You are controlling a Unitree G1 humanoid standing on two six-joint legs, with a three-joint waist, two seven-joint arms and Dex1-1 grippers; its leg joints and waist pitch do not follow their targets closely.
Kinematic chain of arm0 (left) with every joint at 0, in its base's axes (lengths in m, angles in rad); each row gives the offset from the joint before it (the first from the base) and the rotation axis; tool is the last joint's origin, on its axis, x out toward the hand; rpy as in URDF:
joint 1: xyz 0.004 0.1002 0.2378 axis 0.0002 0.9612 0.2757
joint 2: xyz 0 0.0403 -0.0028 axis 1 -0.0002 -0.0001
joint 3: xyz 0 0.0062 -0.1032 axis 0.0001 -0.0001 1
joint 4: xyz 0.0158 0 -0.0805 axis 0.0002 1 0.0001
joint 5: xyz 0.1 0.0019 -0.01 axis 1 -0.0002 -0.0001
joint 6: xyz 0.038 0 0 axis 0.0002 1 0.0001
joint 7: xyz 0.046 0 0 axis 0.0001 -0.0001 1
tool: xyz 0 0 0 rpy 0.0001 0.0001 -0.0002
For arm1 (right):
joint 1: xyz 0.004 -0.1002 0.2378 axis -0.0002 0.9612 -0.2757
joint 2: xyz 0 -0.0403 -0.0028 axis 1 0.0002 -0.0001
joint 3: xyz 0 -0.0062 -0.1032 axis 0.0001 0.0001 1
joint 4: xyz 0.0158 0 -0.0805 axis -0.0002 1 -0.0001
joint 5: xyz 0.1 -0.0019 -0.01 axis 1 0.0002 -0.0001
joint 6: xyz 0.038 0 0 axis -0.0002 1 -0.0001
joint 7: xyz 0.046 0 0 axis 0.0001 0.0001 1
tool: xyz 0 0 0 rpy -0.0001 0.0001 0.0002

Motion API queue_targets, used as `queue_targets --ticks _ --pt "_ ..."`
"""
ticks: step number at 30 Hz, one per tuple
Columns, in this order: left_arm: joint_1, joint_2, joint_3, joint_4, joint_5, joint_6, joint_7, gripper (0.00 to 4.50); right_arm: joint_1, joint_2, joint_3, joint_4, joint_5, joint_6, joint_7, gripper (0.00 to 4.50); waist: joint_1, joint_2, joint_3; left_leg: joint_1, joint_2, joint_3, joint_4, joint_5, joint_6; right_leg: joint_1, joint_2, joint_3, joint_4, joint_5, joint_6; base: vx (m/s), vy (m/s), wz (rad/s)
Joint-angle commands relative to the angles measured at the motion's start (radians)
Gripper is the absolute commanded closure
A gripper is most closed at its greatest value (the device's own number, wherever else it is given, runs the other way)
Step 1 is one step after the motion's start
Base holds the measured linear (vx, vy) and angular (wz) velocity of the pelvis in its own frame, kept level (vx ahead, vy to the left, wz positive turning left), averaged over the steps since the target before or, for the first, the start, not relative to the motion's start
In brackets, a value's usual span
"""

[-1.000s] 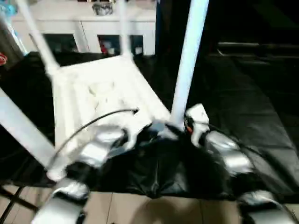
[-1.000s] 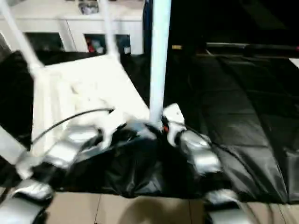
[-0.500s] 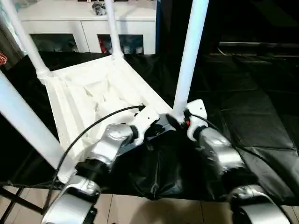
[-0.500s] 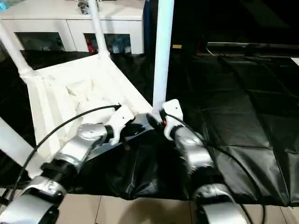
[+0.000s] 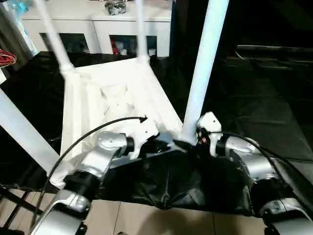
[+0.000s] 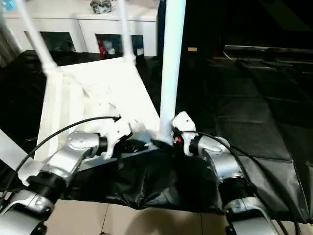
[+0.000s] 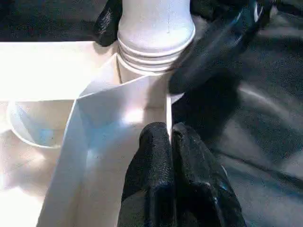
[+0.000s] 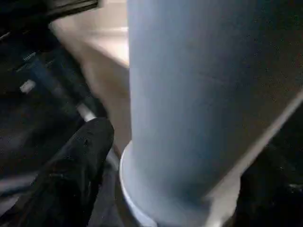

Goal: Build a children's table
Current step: Rotate leg to tighten

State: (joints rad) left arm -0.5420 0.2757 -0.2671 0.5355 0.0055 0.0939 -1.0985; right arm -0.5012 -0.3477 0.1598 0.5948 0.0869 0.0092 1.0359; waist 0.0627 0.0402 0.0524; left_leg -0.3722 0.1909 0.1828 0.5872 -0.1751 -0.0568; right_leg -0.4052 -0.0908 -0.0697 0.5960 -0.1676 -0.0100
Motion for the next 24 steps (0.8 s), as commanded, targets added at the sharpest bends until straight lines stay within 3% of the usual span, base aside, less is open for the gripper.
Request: queue_targets --ticks 1,5,14,19,24 --pt "-0.003 0.007 -0.002 -0.055 -0.043 -0.026 -0.054 4.50 0.010 -0.014 0.016 -0.027 0.018 0.016 0.056 0.69 0.002 -0.017 -0.069 0.006 0.037 -0.006 -0.062 -0.210 0.093 0.053 -0.050 0.038 -0.065 -0.216 -0.242 0.000 0.000 0.00" --pt "0.009 0.032 -0.005 -0.075 -0.061 -0.018 -0.105 4.50 0.012 -0.025 0.017 -0.044 0.033 0.035 0.098 0.85 0.002 -0.016 -0.069 0.006 0.038 -0.007 -0.063 -0.208 0.088 0.052 -0.050 0.038 -0.064 -0.219 -0.245 0.000 0.000 0.00" --pt "0.021 0.055 -0.013 -0.097 -0.073 -0.007 -0.147 4.50 0.033 -0.030 0.028 -0.086 0.051 0.054 0.146 1.67 0.008 -0.014 -0.068 0.008 0.037 -0.007 -0.064 -0.209 0.078 0.052 -0.051 0.039 -0.064 -0.226 -0.240 0.000 0.000 0.00" --pt "0.020 0.049 -0.013 -0.095 -0.067 -0.009 -0.131 4.50 0.053 -0.024 0.032 -0.102 0.050 0.066 0.145 1.77 0.013 -0.015 -0.070 0.009 0.038 -0.006 -0.063 -0.202 0.077 0.051 -0.050 0.039 -0.063 -0.217 -0.238 0.000 0.000 0.00" --pt "-0.020 -0.015 0.011 -0.025 -0.010 -0.012 0.050 4.50 0.033 0.075 -0.024 -0.008 0.001 0.078 -0.139 1.78 0.007 -0.013 -0.065 0.010 0.035 -0.009 -0.068 -0.241 0.048 0.048 -0.051 0.039 -0.072 -0.283 -0.217 0.000 0.000 0.00"
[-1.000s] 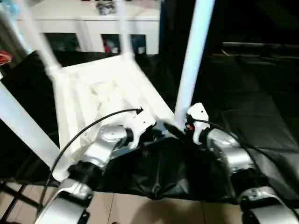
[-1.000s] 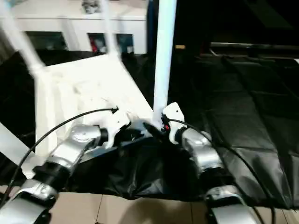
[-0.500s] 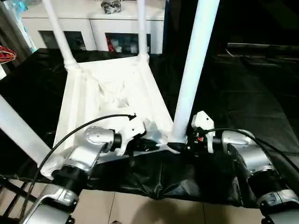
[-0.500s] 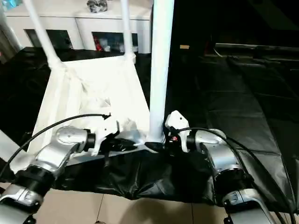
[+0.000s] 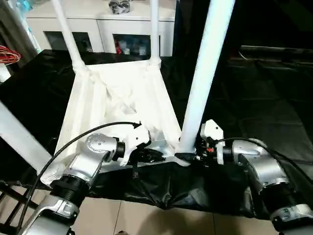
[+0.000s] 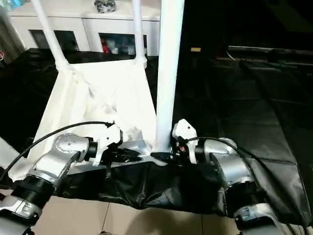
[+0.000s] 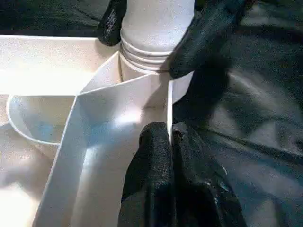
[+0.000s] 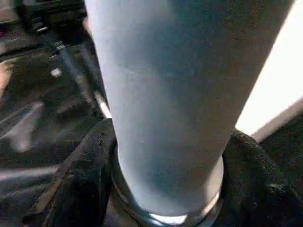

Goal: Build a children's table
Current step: Rotate leg to tighten

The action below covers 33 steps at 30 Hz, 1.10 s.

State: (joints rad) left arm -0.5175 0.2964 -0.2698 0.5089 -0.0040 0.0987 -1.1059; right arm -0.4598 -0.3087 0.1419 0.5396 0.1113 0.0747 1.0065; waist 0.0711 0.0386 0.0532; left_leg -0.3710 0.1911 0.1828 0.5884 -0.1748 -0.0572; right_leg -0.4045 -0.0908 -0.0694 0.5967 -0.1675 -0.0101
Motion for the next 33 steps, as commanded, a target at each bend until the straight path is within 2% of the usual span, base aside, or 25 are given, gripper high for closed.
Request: queue_targets --ticks 1,3,4,6,8,9,12,14,15,19,22,24,25,26,27,29,32,33 --pt "-0.046 -0.038 0.015 0.004 0.000 -0.015 0.062 4.50 -0.011 0.039 -0.008 0.051 -0.026 0.012 -0.122 1.78 -0.007 -0.011 -0.064 0.010 0.032 -0.011 -0.072 -0.257 0.033 0.047 -0.053 0.038 -0.076 -0.320 -0.207 0.000 0.000 0.00" --pt "-0.065 -0.075 0.029 0.027 0.005 -0.005 0.133 4.50 -0.037 0.092 -0.042 0.113 -0.048 0.016 -0.289 1.78 -0.018 -0.012 -0.064 0.007 0.030 -0.014 -0.074 -0.278 0.020 0.050 -0.053 0.037 -0.081 -0.359 -0.185 0.000 0.000 0.00" --pt "-0.070 -0.084 0.031 0.032 0.007 -0.002 0.149 4.50 -0.044 0.106 -0.050 0.128 -0.051 0.019 -0.329 1.78 -0.027 -0.012 -0.063 0.007 0.029 -0.015 -0.074 -0.279 0.013 0.047 -0.051 0.037 -0.079 -0.361 -0.183 0.000 0.000 0.00" --pt "-0.095 -0.147 0.028 0.059 0.019 0.011 0.233 4.50 -0.074 0.189 -0.080 0.180 -0.052 0.026 -0.493 1.80 -0.038 -0.009 -0.064 0.007 0.027 -0.015 -0.073 -0.285 0.012 0.046 -0.052 0.038 -0.080 -0.357 -0.186 0.000 0.000 0.00" --pt "-0.102 -0.167 0.025 0.066 0.023 0.014 0.257 4.50 -0.081 0.215 -0.084 0.190 -0.053 0.025 -0.534 1.80 -0.041 -0.011 -0.066 0.008 0.027 -0.016 -0.073 -0.278 0.013 0.047 -0.051 0.038 -0.081 -0.344 -0.189 0.000 0.000 0.00" --pt "-0.109 -0.201 0.013 0.074 0.034 0.010 0.291 4.50 -0.091 0.255 -0.066 0.197 -0.072 0.018 -0.571 1.80 -0.039 -0.011 -0.069 0.007 0.028 -0.013 -0.070 -0.255 0.026 0.048 -0.051 0.039 -0.079 -0.299 -0.197 0.000 0.000 0.00" --pt "-0.108 -0.225 -0.002 0.075 0.043 0.004 0.305 4.50 -0.094 0.282 -0.051 0.192 -0.073 -0.007 -0.550 1.80 -0.036 -0.014 -0.073 0.004 0.026 -0.009 -0.065 -0.200 0.056 0.052 -0.050 0.039 -0.071 -0.214 -0.217 0.000 0.000 0.00" --pt "-0.104 -0.227 -0.011 0.076 0.051 -0.006 0.299 4.50 -0.093 0.287 -0.060 0.187 -0.049 -0.024 -0.509 1.80 -0.034 -0.013 -0.072 0.003 0.027 -0.008 -0.064 -0.191 0.072 0.053 -0.051 0.039 -0.070 -0.199 -0.225 0.000 0.000 0.00" --pt "-0.100 -0.226 -0.009 0.072 0.048 -0.004 0.297 4.50 -0.093 0.281 -0.071 0.185 -0.040 -0.022 -0.502 1.24 -0.033 -0.013 -0.072 0.003 0.027 -0.008 -0.063 -0.193 0.076 0.054 -0.051 0.038 -0.070 -0.205 -0.227 0.000 0.000 0.00" --pt "-0.091 -0.218 -0.001 0.065 0.041 -0.002 0.289 4.50 -0.094 0.257 -0.084 0.190 -0.032 -0.024 -0.487 0.91 -0.032 -0.012 -0.070 0.006 0.029 -0.009 -0.066 -0.216 0.074 0.052 -0.051 0.038 -0.074 -0.242 -0.222 0.000 0.000 0.00" --pt "-0.079 -0.196 0.001 0.055 0.035 -0.010 0.255 4.50 -0.080 0.214 -0.070 0.171 -0.040 -0.033 -0.435 0.66 -0.031 -0.012 -0.070 0.006 0.030 -0.010 -0.066 -0.222 0.070 0.053 -0.051 0.038 -0.074 -0.244 -0.222 0.000 0.000 0.00" --pt "-0.066 -0.170 0.000 0.036 0.025 -0.015 0.206 4.50 -0.061 0.166 -0.048 0.134 -0.037 -0.035 -0.338 0.66 -0.024 -0.014 -0.070 0.005 0.030 -0.008 -0.064 -0.211 0.081 0.055 -0.051 0.039 -0.072 -0.218 -0.228 0.000 0.000 0.00" --pt "-0.062 -0.162 0.000 0.030 0.022 -0.016 0.191 4.50 -0.054 0.151 -0.040 0.122 -0.034 -0.034 -0.303 0.66 -0.023 -0.009 -0.071 0.004 0.031 -0.009 -0.064 -0.205 0.083 0.055 -0.051 0.039 -0.070 -0.210 -0.229 0.000 0.000 0.00" --pt "-0.062 -0.162 0.000 0.030 0.022 -0.016 0.191 4.50 -0.054 0.151 -0.040 0.122 -0.034 -0.034 -0.303 0.66 -0.022 -0.011 -0.071 0.005 0.031 -0.008 -0.064 -0.205 0.086 0.054 -0.051 0.040 -0.071 -0.208 -0.229 0.000 0.000 0.00" --pt "-0.051 -0.131 -0.005 0.013 0.012 -0.022 0.137 4.50 -0.039 0.108 -0.023 0.091 -0.030 -0.042 -0.203 0.66 -0.017 -0.010 -0.071 0.006 0.032 -0.008 -0.063 -0.207 0.090 0.056 -0.051 0.038 -0.070 -0.206 -0.232 0.000 0.000 0.00" --pt "-0.044 -0.107 -0.008 0.004 0.007 -0.031 0.101 4.50 -0.029 0.076 -0.009 0.070 -0.023 -0.048 -0.135 0.66 -0.014 -0.010 -0.069 0.005 0.034 -0.008 -0.065 -0.219 0.093 0.054 -0.050 0.037 -0.071 -0.220 -0.231 0.000 0.000 0.00" --pt "-0.044 -0.107 -0.008 0.004 0.007 -0.031 0.101 4.50 -0.029 0.076 -0.009 0.070 -0.023 -0.048 -0.135 0.66 -0.013 -0.008 -0.067 0.009 0.035 -0.008 -0.067 -0.241 0.078 0.049 -0.051 0.039 -0.074 -0.258 -0.229 0.000 0.000 0.00" --pt "-0.044 -0.107 -0.008 0.004 0.007 -0.031 0.101 4.50 -0.029 0.076 -0.009 0.070 -0.023 -0.048 -0.135 0.66 -0.014 -0.009 -0.066 0.010 0.035 -0.009 -0.070 -0.258 0.064 0.049 -0.051 0.039 -0.075 -0.281 -0.224 0.000 0.000 0.00"
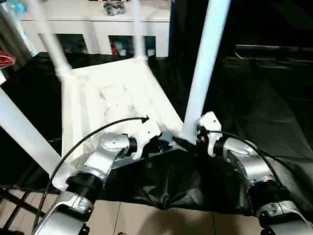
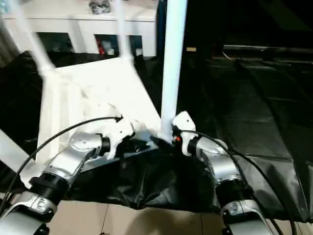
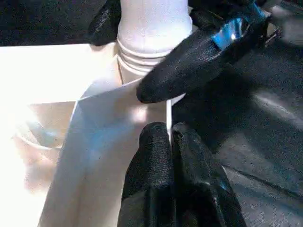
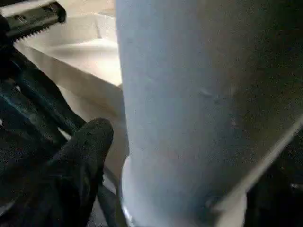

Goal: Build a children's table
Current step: Rotate leg to tighten

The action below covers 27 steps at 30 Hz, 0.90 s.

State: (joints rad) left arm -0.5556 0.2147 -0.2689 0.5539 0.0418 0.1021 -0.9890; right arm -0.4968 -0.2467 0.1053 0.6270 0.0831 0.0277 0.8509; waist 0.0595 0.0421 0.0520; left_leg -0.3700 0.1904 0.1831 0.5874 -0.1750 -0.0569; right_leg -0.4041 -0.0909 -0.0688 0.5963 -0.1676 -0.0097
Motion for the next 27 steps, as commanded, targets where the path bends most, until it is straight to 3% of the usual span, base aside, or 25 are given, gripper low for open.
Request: queue_targets --ticks 1,3,5,9,11,16,18,24,27 --pt "-0.006 -0.025 -0.009 -0.041 -0.039 -0.034 -0.016 4.50 0.008 0.014 0.027 -0.017 0.005 -0.001 0.020 0.66 -0.002 -0.013 -0.065 0.008 0.036 -0.010 -0.069 -0.258 0.060 0.050 -0.051 0.038 -0.074 -0.283 -0.222 0.000 0.000 0.00" --pt "-0.006 -0.025 -0.009 -0.041 -0.039 -0.034 -0.016 4.50 0.008 0.014 0.027 -0.017 0.005 -0.001 0.020 0.66 -0.003 -0.014 -0.066 0.008 0.035 -0.010 -0.069 -0.254 0.058 0.049 -0.051 0.039 -0.074 -0.273 -0.220 0.000 0.000 0.00" --pt "0.007 0.030 -0.010 -0.064 -0.060 -0.037 -0.105 4.50 0.018 -0.049 0.057 -0.056 0.019 -0.010 0.150 0.66 -0.001 -0.017 -0.067 0.007 0.034 -0.010 -0.068 -0.245 0.062 0.051 -0.051 0.039 -0.073 -0.262 -0.220 0.000 0.000 0.00" --pt "0.030 0.104 -0.011 -0.103 -0.089 -0.023 -0.231 4.50 0.028 -0.128 0.104 -0.101 0.029 -0.006 0.322 0.98 0.007 -0.013 -0.072 0.003 0.039 -0.005 -0.060 -0.182 0.109 0.052 -0.048 0.037 -0.058 -0.149 -0.254 0.000 0.000 0.00" --pt "0.031 0.108 -0.011 -0.105 -0.090 -0.023 -0.237 4.50 0.028 -0.130 0.108 -0.105 0.027 -0.008 0.327 1.18 0.007 -0.013 -0.071 0.003 0.039 -0.005 -0.060 -0.182 0.110 0.051 -0.048 0.036 -0.058 -0.152 -0.261 0.000 0.000 0.00" --pt "0.032 0.119 -0.013 -0.106 -0.099 -0.027 -0.250 4.50 0.031 -0.129 0.106 -0.117 0.034 -0.002 0.348 1.53 0.011 -0.014 -0.067 0.008 0.040 -0.008 -0.065 -0.229 0.074 0.048 -0.050 0.038 -0.065 -0.238 -0.244 0.000 0.000 0.00" --pt "0.033 0.120 -0.014 -0.110 -0.103 -0.024 -0.249 4.50 0.034 -0.129 0.109 -0.123 0.039 0.002 0.351 1.75 0.011 -0.015 -0.067 0.007 0.039 -0.008 -0.066 -0.236 0.069 0.048 -0.050 0.039 -0.066 -0.247 -0.238 0.000 0.000 0.00" --pt "0.033 0.103 -0.003 -0.108 -0.097 -0.024 -0.212 4.50 0.057 -0.119 0.110 -0.142 0.046 0.015 0.335 1.81 0.016 -0.014 -0.070 0.005 0.038 -0.007 -0.062 -0.196 0.081 0.050 -0.050 0.038 -0.061 -0.194 -0.246 0.000 0.000 0.00" --pt "0.013 0.071 0.017 -0.073 -0.073 -0.024 -0.120 4.50 0.052 -0.070 0.075 -0.104 0.020 0.018 0.191 1.82 0.014 -0.014 -0.067 0.006 0.037 -0.008 -0.065 -0.218 0.065 0.048 -0.050 0.039 -0.067 -0.236 -0.233 0.000 0.000 0.00"
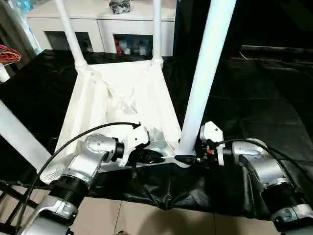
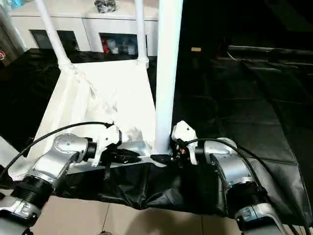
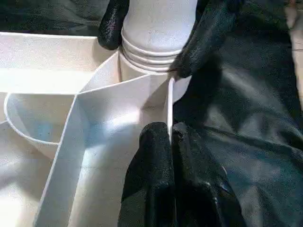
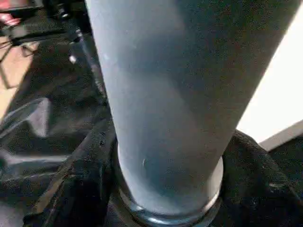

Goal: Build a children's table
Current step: Rotate leg to tighten

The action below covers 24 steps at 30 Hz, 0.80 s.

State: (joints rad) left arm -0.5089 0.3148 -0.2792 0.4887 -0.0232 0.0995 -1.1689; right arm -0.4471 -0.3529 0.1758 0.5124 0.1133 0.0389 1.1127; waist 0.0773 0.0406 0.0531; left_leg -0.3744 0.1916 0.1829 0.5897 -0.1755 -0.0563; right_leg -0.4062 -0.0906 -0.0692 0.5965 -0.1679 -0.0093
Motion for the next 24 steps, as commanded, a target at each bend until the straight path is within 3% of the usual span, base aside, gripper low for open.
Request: queue_targets --ticks 1,4,6,9,12,13,16,19,24 --pt "-0.037 -0.033 0.029 -0.002 -0.005 -0.021 0.074 4.50 -0.002 0.045 -0.002 0.022 -0.016 0.006 -0.099 1.82 -0.004 -0.013 -0.068 0.010 0.036 -0.008 -0.067 -0.217 0.064 0.050 -0.051 0.039 -0.067 -0.236 -0.233 0.000 0.000 0.00" --pt "-0.055 -0.072 0.041 0.021 0.002 -0.011 0.154 4.50 -0.034 0.109 -0.044 0.108 -0.063 0.007 -0.336 1.82 -0.024 -0.016 -0.065 0.007 0.029 -0.013 -0.073 -0.260 0.026 0.053 -0.053 0.036 -0.076 -0.337 -0.196 0.000 0.000 0.00" --pt "-0.058 -0.085 0.041 0.023 0.004 -0.008 0.174 4.50 -0.040 0.128 -0.056 0.127 -0.067 0.014 -0.388 1.82 -0.035 -0.016 -0.064 0.011 0.029 -0.013 -0.072 -0.277 0.026 0.048 -0.053 0.038 -0.081 -0.366 -0.180 0.000 0.000 0.00" --pt "-0.067 -0.147 0.034 0.032 0.016 0.013 0.248 4.50 -0.061 0.214 -0.095 0.175 -0.071 0.034 -0.576 1.83 -0.042 -0.012 -0.066 0.008 0.029 -0.013 -0.072 -0.260 0.030 0.048 -0.052 0.040 -0.077 -0.325 -0.194 0.000 0.000 0.00" --pt "-0.083 -0.205 0.034 0.054 0.036 0.030 0.343 4.50 -0.077 0.278 -0.099 0.203 -0.087 0.041 -0.684 1.83 -0.045 -0.013 -0.068 0.010 0.028 -0.013 -0.072 -0.249 0.029 0.050 -0.050 0.038 -0.077 -0.302 -0.198 0.000 0.000 0.00" --pt "-0.090 -0.224 0.034 0.064 0.045 0.033 0.379 4.50 -0.080 0.292 -0.087 0.209 -0.102 0.026 -0.698 1.83 -0.046 -0.012 -0.068 0.012 0.028 -0.010 -0.070 -0.243 0.033 0.047 -0.049 0.040 -0.077 -0.282 -0.205 0.000 0.000 0.00" --pt "-0.097 -0.257 0.029 0.075 0.048 0.038 0.412 4.50 -0.079 0.306 -0.050 0.209 -0.132 -0.016 -0.687 1.83 -0.040 -0.014 -0.072 0.009 0.026 -0.008 -0.066 -0.207 0.054 0.053 -0.050 0.040 -0.073 -0.228 -0.216 0.000 0.000 0.00" --pt "-0.097 -0.267 0.028 0.075 0.047 0.035 0.417 4.50 -0.075 0.312 -0.069 0.197 -0.080 -0.018 -0.624 1.13 -0.038 -0.015 -0.072 0.006 0.026 -0.008 -0.065 -0.195 0.076 0.056 -0.050 0.038 -0.071 -0.214 -0.220 0.000 0.000 0.00" --pt "-0.087 -0.250 0.034 0.062 0.047 0.032 0.387 4.50 -0.070 0.287 -0.075 0.173 -0.067 -0.027 -0.573 0.77 -0.037 -0.013 -0.070 0.007 0.029 -0.010 -0.067 -0.218 0.073 0.054 -0.050 0.038 -0.074 -0.243 -0.217 0.000 0.000 0.00"
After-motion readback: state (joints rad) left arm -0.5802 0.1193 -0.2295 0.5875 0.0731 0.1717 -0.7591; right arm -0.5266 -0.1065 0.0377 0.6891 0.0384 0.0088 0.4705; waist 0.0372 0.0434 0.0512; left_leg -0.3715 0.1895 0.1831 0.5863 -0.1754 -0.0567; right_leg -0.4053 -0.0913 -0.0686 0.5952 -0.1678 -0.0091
